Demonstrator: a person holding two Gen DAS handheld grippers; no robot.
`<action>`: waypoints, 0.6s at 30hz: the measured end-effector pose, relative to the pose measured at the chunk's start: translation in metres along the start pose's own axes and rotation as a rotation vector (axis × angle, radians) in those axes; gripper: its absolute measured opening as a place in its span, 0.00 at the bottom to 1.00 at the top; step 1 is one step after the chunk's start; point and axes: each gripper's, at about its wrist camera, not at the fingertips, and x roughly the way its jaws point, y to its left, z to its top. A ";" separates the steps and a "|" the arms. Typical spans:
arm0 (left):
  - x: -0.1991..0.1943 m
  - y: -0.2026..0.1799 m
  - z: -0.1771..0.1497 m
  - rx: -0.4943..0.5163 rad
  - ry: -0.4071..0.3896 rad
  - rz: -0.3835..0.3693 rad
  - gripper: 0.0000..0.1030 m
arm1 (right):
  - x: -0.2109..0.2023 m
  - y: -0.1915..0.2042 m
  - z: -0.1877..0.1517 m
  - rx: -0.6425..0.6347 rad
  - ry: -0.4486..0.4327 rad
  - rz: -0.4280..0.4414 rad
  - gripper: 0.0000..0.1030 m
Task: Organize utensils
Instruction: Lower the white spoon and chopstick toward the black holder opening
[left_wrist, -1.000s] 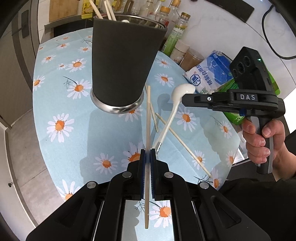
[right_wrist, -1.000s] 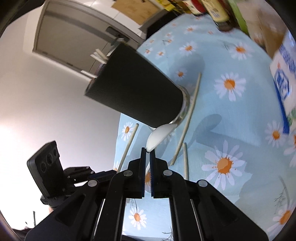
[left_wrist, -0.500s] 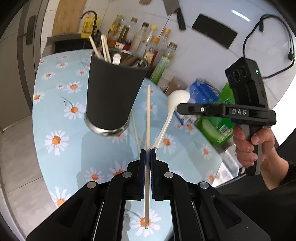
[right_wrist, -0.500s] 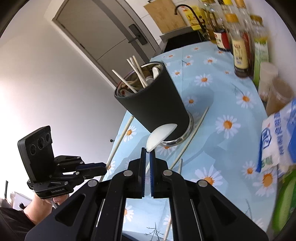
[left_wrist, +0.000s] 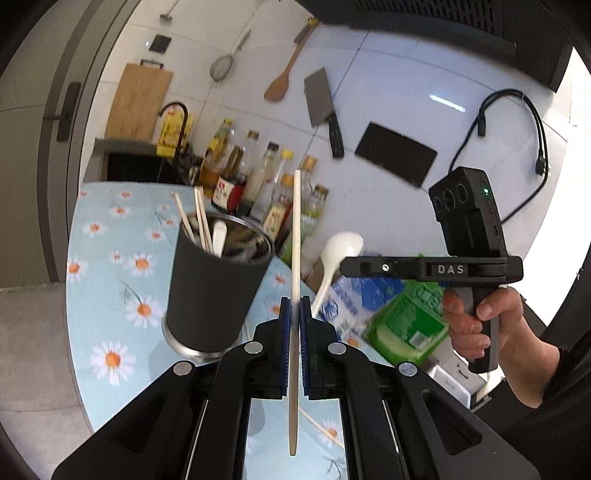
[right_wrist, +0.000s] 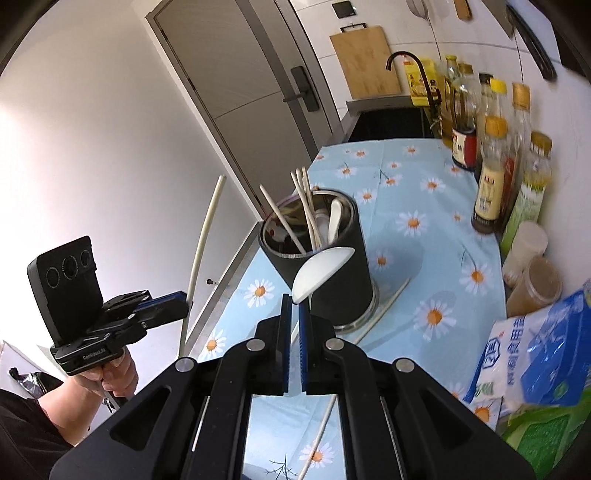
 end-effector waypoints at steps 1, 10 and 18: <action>-0.001 0.001 0.002 -0.001 -0.010 -0.001 0.04 | -0.001 0.001 0.004 -0.008 -0.002 0.001 0.04; 0.006 0.011 0.034 0.012 -0.128 -0.005 0.04 | -0.014 0.006 0.038 -0.068 -0.033 -0.033 0.04; 0.013 0.023 0.062 0.023 -0.229 -0.007 0.04 | -0.024 0.019 0.066 -0.131 -0.050 -0.055 0.04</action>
